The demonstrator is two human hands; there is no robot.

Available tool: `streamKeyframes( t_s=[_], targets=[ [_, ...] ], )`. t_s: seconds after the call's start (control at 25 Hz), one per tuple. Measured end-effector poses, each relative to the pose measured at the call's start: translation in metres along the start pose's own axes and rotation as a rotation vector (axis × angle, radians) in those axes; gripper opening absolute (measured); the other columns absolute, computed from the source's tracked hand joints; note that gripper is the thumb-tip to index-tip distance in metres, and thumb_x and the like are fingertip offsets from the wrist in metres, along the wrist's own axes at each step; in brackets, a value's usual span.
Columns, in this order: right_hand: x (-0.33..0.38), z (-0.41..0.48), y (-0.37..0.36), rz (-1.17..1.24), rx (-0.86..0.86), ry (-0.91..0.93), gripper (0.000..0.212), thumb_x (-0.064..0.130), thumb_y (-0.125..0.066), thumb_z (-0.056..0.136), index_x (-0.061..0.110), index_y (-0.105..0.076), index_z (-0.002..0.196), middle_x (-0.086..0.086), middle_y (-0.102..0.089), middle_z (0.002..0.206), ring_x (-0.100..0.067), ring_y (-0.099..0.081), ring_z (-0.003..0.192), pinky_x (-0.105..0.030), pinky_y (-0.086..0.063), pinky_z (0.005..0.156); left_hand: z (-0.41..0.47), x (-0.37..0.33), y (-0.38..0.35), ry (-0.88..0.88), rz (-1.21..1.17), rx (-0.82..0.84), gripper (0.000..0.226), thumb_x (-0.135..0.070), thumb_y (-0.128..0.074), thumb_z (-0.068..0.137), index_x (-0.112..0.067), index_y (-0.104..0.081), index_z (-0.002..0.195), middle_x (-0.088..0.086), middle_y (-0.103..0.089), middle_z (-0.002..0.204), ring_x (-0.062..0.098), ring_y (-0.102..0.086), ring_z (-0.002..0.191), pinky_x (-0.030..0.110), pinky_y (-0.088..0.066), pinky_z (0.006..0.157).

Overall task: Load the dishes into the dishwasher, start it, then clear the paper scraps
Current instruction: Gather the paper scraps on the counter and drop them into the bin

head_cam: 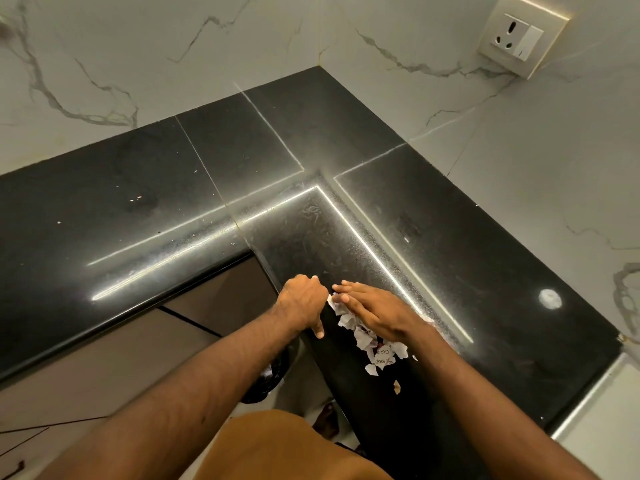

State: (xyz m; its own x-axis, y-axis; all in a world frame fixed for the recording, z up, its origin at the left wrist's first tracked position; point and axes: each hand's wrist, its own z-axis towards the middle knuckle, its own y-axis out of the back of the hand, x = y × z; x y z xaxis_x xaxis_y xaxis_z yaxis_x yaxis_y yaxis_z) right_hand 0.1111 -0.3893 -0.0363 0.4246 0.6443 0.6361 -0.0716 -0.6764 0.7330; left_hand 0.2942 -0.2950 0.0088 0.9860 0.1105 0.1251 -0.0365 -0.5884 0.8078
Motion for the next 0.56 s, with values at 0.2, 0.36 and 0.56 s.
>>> streamKeyframes(
  t_s=[0.2, 0.36, 0.56],
  targets=[
    [-0.015, -0.051, 0.001, 0.23, -0.318, -0.212, 0.051, 0.06, -0.022, 0.11, 0.044, -0.062, 0.137, 0.023, -0.051, 0.15, 0.002, -0.044, 0.141, -0.042, -0.043, 0.115, -0.004, -0.004, -0.004, 0.05, -0.11, -0.022, 0.112, -0.058, -0.088, 0.07, 0.001, -0.04, 0.152, 0.016, -0.057, 0.137, 0.034, -0.057, 0.128, 0.046, -0.055, 0.099],
    [-0.027, -0.088, -0.02, 0.407, -0.644, -0.479, 0.058, 0.068, -0.018, 0.107, 0.043, -0.057, 0.142, 0.01, -0.054, 0.152, -0.01, -0.049, 0.14, -0.051, -0.043, 0.116, -0.009, -0.007, -0.023, 0.126, -0.36, 0.028, 0.131, -0.043, -0.089, 0.076, -0.011, 0.002, 0.164, 0.028, -0.017, 0.165, 0.042, -0.022, 0.153, 0.053, -0.041, 0.116],
    [-0.01, -0.081, -0.058, 0.231, -0.557, -0.47, 0.064, 0.067, -0.01, 0.107, 0.039, -0.032, 0.16, 0.014, -0.021, 0.17, -0.004, -0.01, 0.158, -0.053, -0.015, 0.13, -0.019, -0.026, -0.048, -0.028, -0.701, -0.123, 0.104, -0.016, -0.063, 0.088, -0.018, 0.007, 0.165, 0.001, 0.019, 0.17, 0.021, 0.007, 0.159, 0.041, -0.014, 0.129]
  ],
)
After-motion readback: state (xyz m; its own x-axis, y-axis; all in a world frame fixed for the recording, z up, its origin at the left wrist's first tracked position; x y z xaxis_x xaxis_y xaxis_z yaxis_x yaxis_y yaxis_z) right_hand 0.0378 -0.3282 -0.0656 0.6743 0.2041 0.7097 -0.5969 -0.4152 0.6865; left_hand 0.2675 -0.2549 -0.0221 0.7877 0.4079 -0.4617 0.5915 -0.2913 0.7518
